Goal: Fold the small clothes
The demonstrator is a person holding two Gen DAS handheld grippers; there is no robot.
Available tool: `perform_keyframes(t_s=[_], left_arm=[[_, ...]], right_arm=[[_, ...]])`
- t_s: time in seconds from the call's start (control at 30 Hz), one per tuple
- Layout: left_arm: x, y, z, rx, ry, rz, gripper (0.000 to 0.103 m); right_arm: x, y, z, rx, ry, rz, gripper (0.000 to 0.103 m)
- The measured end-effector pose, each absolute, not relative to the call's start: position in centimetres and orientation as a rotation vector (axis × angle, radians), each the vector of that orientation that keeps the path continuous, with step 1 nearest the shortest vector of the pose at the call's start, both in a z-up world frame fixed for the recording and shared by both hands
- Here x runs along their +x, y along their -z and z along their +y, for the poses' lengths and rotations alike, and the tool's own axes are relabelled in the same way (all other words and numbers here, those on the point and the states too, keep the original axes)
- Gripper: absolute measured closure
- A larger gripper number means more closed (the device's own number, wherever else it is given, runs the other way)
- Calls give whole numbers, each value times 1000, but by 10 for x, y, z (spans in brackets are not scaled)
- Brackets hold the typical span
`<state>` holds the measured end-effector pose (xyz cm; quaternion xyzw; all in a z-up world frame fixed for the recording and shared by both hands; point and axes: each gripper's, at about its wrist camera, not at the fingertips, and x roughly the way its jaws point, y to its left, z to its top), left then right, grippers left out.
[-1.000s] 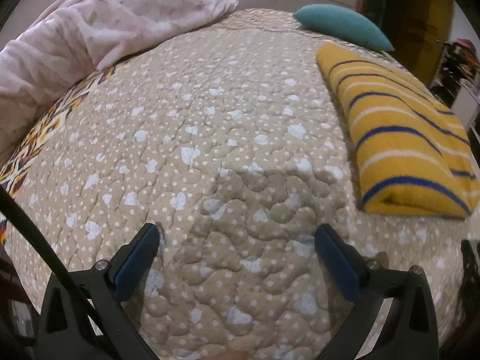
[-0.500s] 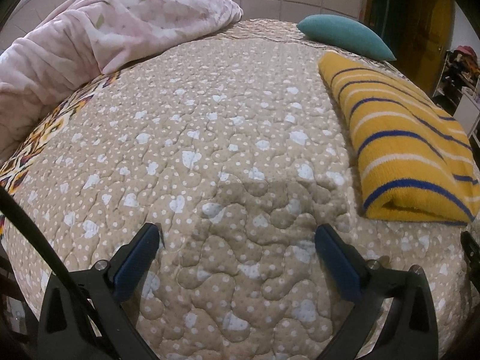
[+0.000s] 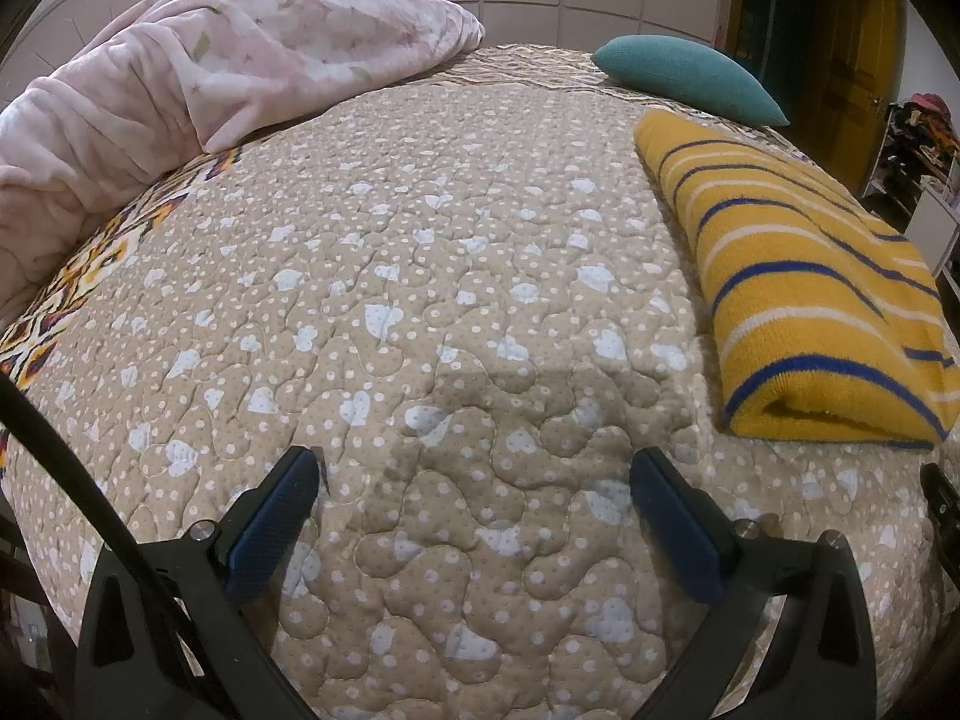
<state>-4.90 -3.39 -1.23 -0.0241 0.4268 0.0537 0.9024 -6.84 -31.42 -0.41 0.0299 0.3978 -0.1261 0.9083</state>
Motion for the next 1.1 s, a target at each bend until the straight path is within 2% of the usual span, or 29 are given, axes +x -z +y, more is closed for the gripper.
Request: perform_keyframes(t_s=[1.1], left_arm=[[-51, 10, -34, -51, -112, 867, 0]], right_arm=[[-71, 4, -312, 59, 263, 818, 8]])
